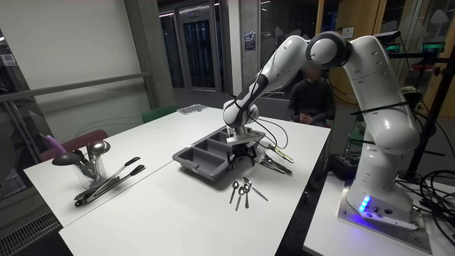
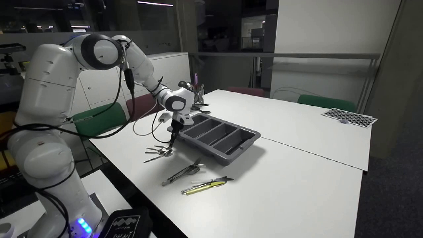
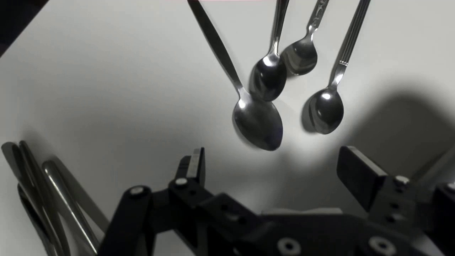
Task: Put one silver spoon on the cutlery holder.
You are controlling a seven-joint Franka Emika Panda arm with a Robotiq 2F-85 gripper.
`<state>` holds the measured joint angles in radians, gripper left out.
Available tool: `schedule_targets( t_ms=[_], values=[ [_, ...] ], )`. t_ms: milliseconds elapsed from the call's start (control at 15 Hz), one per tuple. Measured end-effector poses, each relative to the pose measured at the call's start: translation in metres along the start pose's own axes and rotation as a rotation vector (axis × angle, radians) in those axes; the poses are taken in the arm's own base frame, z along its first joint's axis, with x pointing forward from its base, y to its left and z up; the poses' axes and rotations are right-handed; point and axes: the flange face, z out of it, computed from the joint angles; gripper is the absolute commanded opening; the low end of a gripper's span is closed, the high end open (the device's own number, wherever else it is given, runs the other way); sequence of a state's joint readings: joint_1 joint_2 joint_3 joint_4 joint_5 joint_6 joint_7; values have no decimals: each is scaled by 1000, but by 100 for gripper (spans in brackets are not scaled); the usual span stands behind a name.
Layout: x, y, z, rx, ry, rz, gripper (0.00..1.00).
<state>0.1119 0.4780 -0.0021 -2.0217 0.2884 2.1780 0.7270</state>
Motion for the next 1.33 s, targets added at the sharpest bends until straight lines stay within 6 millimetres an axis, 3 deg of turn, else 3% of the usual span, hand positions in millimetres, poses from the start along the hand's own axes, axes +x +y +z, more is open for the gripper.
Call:
schedule_targets(
  t_ms=[467,1333],
  values=[
    [-36,2,28,-13,152,-116,100],
    [-27,19,43,44,264,-121,100]
  ],
)
